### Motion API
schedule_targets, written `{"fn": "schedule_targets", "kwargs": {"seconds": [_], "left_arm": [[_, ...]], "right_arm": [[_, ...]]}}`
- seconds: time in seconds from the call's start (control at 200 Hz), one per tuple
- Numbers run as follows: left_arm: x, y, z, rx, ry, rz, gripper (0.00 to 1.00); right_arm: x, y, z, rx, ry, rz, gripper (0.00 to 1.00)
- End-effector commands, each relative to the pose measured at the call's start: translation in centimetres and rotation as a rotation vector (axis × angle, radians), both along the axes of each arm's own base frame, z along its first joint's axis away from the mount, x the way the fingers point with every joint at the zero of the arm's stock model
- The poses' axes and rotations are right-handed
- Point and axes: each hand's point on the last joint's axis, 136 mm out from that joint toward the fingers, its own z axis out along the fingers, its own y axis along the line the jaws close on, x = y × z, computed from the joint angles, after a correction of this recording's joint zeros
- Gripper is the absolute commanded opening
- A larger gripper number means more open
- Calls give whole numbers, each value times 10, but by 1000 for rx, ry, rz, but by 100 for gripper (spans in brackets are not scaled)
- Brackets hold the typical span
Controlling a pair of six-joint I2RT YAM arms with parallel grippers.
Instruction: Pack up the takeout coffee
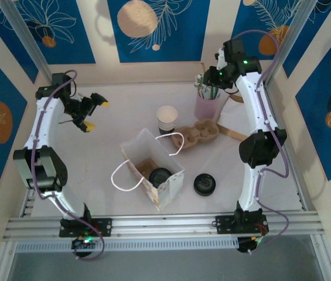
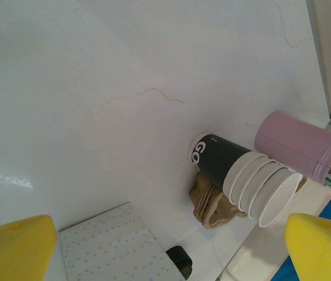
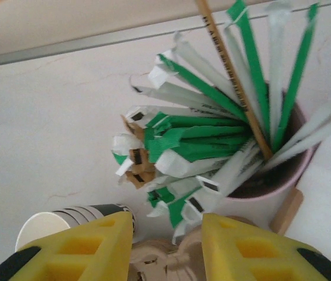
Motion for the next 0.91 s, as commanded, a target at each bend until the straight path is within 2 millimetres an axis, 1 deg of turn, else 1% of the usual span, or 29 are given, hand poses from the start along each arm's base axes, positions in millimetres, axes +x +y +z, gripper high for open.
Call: {"fn": "schedule_targets", "kwargs": {"seconds": [0.0, 0.095, 0.295, 0.605, 0.765, 0.9], "left_arm": [[-2, -2, 4, 0, 5, -6, 100], [-2, -2, 3, 3, 9, -5, 100], [-4, -2, 4, 6, 11, -5, 100], [-2, -1, 7, 11, 2, -4, 100], [-2, -2, 7, 12, 2, -7, 100], [-2, -1, 8, 12, 2, -5, 100]], "right_arm": [[-7, -9, -11, 3, 67, -17, 35], [-6, -9, -19, 6, 101, -20, 31], [-6, -6, -32, 14, 145, -21, 31], [-1, -3, -41, 36, 163, -29, 37], [1, 2, -45, 58, 175, -24, 47], [2, 5, -48, 61, 182, -21, 46]]}}
